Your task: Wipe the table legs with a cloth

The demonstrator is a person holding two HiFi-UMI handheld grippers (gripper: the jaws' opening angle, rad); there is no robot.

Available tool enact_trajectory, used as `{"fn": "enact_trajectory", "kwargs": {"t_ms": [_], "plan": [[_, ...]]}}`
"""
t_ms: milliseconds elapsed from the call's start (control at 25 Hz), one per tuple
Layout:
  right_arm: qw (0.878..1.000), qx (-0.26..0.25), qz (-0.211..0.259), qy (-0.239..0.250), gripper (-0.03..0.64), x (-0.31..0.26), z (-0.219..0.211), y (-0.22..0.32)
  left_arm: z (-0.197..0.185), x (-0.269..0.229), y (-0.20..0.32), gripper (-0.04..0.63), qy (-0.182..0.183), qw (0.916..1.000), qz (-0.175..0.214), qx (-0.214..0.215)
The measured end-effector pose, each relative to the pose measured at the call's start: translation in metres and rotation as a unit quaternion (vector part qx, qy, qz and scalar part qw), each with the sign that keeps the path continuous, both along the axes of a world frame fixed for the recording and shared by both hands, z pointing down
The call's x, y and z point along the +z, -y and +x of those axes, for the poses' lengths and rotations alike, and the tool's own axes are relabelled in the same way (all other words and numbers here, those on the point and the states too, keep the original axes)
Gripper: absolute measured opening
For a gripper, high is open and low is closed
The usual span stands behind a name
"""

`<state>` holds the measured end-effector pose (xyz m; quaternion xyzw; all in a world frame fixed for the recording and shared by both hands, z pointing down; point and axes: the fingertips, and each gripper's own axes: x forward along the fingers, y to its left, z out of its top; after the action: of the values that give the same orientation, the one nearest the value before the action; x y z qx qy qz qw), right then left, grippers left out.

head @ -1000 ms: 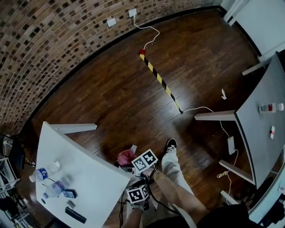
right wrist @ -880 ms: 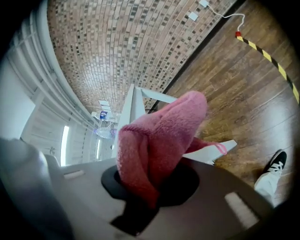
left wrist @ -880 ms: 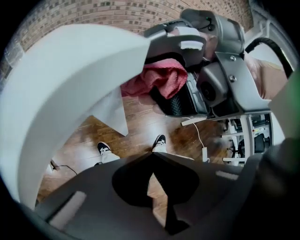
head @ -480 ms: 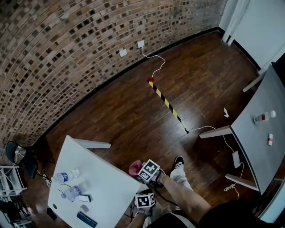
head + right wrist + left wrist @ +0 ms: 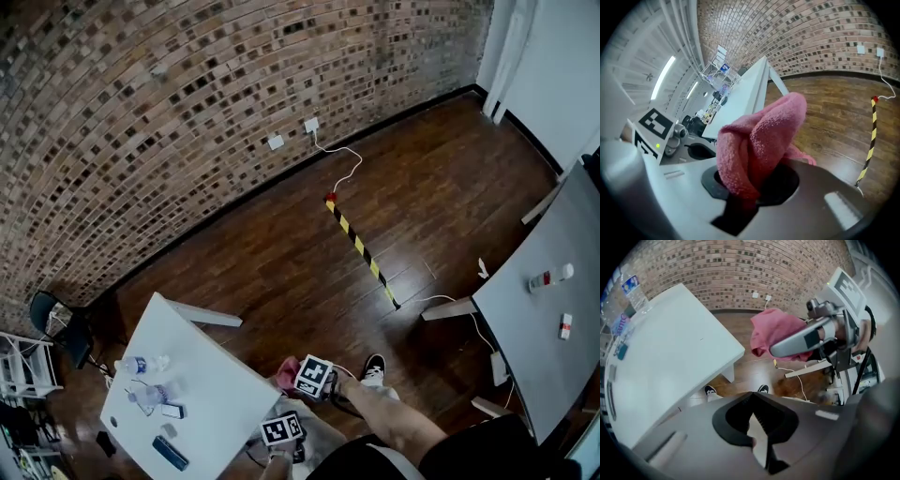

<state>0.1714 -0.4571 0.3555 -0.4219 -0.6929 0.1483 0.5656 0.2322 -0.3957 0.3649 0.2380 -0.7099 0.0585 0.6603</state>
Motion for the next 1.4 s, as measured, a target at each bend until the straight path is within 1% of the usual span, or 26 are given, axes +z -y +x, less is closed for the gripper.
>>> {"fn": "enact_trajectory", "kwargs": {"t_ms": [80, 160, 320, 440, 600, 680, 760, 880, 960, 1040, 1120, 1160, 1200, 1280, 1400], "plan": [[1.000, -0.010, 0.002, 0.008, 0.074, -0.003, 0.007, 0.012, 0.000, -0.004, 0.009, 0.000, 0.010, 0.9996, -0.001, -0.027], [1.000, -0.017, 0.004, 0.014, 0.074, -0.006, 0.009, 0.020, -0.001, -0.011, 0.021, 0.000, 0.019, 0.9988, 0.006, -0.045], [0.999, -0.036, 0.009, 0.028, 0.074, -0.016, 0.010, 0.021, -0.001, -0.023, 0.035, 0.000, 0.032, 0.9974, 0.024, -0.060], [0.998, -0.047, 0.009, 0.041, 0.074, -0.025, 0.005, 0.020, 0.000, -0.024, 0.033, 0.000, 0.029, 0.9962, 0.027, -0.078], [0.997, -0.064, 0.015, 0.044, 0.074, -0.029, 0.003, 0.028, 0.001, -0.017, 0.038, 0.000, 0.023, 0.9936, 0.030, -0.106], [0.996, -0.079, 0.015, 0.045, 0.074, -0.028, 0.000, 0.027, -0.002, -0.010, 0.041, 0.000, 0.023, 0.9931, 0.032, -0.111], [0.994, -0.099, 0.016, 0.040, 0.074, -0.022, -0.005, 0.026, -0.006, -0.001, 0.048, 0.000, 0.026, 0.9935, 0.029, -0.107], [0.990, -0.140, 0.021, 0.019, 0.074, -0.004, -0.012, 0.021, -0.012, 0.009, 0.059, 0.000, 0.031, 0.9958, 0.026, -0.083], [0.983, -0.179, 0.029, 0.002, 0.074, 0.008, -0.015, 0.020, -0.014, 0.013, 0.070, 0.000, 0.025, 0.9964, 0.024, -0.078], [0.976, -0.212, 0.036, -0.020, 0.074, 0.015, -0.019, 0.017, -0.021, 0.017, 0.071, 0.000, 0.013, 0.9953, 0.021, -0.093], [0.969, -0.239, 0.038, -0.039, 0.074, 0.017, -0.028, 0.004, -0.048, 0.013, 0.065, 0.000, 0.011, 0.9935, 0.029, -0.109], [0.965, -0.256, 0.039, -0.046, 0.074, 0.016, -0.032, -0.003, -0.064, 0.007, 0.065, 0.000, 0.015, 0.9935, 0.035, -0.107], [0.959, -0.277, 0.042, -0.051, 0.074, 0.016, -0.036, -0.006, -0.078, 0.003, 0.068, 0.000, 0.019, 0.9942, 0.039, -0.098], [0.944, -0.322, 0.050, -0.058, 0.072, 0.019, -0.047, -0.007, -0.091, 0.005, 0.077, 0.000, 0.015, 0.9950, 0.042, -0.090], [0.923, -0.375, 0.055, -0.066, 0.074, 0.022, -0.064, -0.011, -0.097, 0.011, 0.083, 0.000, -0.004, 0.9922, 0.049, -0.115]]}}
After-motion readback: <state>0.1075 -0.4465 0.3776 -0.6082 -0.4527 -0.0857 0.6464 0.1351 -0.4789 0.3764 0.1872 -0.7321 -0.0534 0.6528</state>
